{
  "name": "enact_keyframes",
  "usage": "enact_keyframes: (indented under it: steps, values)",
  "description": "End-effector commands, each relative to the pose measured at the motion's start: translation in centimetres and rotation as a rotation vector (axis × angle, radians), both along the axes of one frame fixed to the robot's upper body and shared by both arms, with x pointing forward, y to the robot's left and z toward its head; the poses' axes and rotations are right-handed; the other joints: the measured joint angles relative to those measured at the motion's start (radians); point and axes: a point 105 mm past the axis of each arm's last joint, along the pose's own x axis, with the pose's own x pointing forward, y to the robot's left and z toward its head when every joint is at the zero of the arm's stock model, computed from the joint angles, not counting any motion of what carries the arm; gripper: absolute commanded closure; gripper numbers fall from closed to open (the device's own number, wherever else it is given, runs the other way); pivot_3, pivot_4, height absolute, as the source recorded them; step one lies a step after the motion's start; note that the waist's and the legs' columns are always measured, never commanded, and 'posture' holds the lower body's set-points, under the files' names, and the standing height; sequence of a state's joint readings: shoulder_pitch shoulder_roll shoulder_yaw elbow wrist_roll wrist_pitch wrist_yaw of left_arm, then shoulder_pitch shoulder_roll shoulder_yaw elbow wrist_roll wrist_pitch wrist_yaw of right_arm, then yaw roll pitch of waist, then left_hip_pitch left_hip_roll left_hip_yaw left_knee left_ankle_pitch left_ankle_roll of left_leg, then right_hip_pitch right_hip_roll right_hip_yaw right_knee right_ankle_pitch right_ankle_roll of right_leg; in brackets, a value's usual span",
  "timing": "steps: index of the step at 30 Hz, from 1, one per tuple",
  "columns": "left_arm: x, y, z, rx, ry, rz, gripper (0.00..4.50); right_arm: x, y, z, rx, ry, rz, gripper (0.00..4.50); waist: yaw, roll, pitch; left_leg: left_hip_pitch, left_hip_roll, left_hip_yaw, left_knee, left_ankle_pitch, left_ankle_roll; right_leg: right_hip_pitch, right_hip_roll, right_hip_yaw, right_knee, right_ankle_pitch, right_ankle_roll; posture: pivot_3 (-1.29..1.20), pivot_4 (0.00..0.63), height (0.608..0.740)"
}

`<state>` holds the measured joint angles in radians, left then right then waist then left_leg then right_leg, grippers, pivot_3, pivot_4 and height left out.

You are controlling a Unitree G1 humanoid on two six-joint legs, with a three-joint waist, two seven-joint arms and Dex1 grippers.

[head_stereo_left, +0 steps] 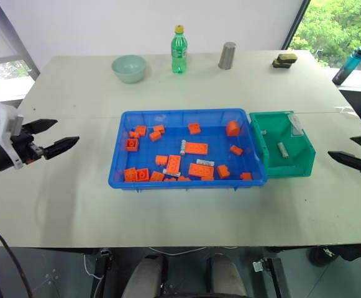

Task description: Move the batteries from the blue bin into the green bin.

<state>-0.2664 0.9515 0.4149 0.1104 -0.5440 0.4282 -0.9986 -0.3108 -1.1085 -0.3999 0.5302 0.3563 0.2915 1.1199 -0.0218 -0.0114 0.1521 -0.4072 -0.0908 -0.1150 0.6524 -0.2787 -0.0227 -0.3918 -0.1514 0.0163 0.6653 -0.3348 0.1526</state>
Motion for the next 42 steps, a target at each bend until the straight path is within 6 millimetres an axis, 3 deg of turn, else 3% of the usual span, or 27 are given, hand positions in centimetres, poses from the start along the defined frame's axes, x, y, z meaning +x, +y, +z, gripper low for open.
enact_keyframes:
  steps: [1, 14, 18, 20, 24, 31, 35, 42]
  values:
    - [-0.1, -0.1, 1.2, -0.004, -0.055, 0.013, 0.0, 0.2, 0.2, 0.9, -0.016, -0.039, 0.005, 0.04, 0.0, 0.0, 0.0, 0.0, 0.0, 0.0, 0.0, 0.0, 0.0, 0.0, 0.0, 0.0, 0.0, 0.0, 0.0, 0.0, 0.15, 0.727]
    - [0.0, -1.2, 0.5, 0.005, -0.017, -0.015, 0.0, 0.4, 0.3, 1.2, -0.031, -0.044, -0.007, 0.04, 0.001, 0.0, 0.0, 0.0, 0.0, 0.0, 0.0, 0.0, 0.0, 0.0, 0.0, 0.0, 0.0, 0.0, 0.0, 0.0, 0.15, 0.727]
    - [-0.2, -2.6, 0.9, -0.015, -0.027, -0.068, 0.0, 0.9, 1.0, 2.5, -0.043, -0.065, 0.022, 0.04, 0.0, 0.0, 0.0, 0.0, 0.0, 0.0, 0.0, 0.0, 0.0, 0.0, 0.0, 0.0, 0.0, 0.0, 0.0, 0.0, 0.15, 0.727]
    - [-0.4, -3.4, 1.1, -0.02, -0.027, -0.103, 0.0, 1.3, 2.4, 3.7, -0.034, -0.078, 0.087, 0.04, 0.0, 0.0, 0.0, 0.0, 0.0, 0.0, 0.0, 0.0, 0.0, 0.0, 0.0, 0.0, 0.0, 0.0, 0.0, 0.0, 0.15, 0.727]
    - [-1.6, -5.7, 1.7, -0.028, -0.004, -0.244, 0.0, 2.1, 7.0, 5.9, -0.053, -0.112, 0.279, 0.04, -0.01, 0.002, 0.001, 0.0, 0.0, 0.0, 0.0, 0.0, 0.0, -0.001, 0.0, 0.0, 0.0, 0.0, 0.0, 0.0, 0.15, 0.727]
    - [-3.8, -9.5, 2.0, 0.021, 0.081, -0.483, 0.0, 3.0, 18.4, 8.1, -0.11, -0.183, 0.663, 0.04, -0.023, 0.002, 0.001, -0.001, 0.001, -0.001, -0.001, 0.0, 0.0, -0.001, 0.0, 0.0, 0.0, 0.0, 0.0, 0.0, 0.15, 0.727]
    - [-4.5, -10.7, 1.5, 0.057, 0.105, -0.562, 0.0, 3.7, 24.2, 6.7, -0.174, -0.216, 0.818, 0.04, -0.022, 0.002, 0.001, -0.001, 0.001, -0.001, -0.001, 0.0, 0.0, -0.002, 0.0, 0.0, 0.0, 0.0, 0.0, 0.0, 0.15, 0.727]
    - [-4.7, -11.5, 0.8, 0.07, 0.125, -0.596, 0.0, 5.4, 30.6, 1.6, -0.35, -0.284, 0.964, 0.04, -0.024, 0.001, 0.002, -0.002, 0.0, -0.002, 0.0, 0.0, 0.0, -0.003, 0.0, -0.001, 0.001, 0.0, 0.0, 0.0, 0.15, 0.727]
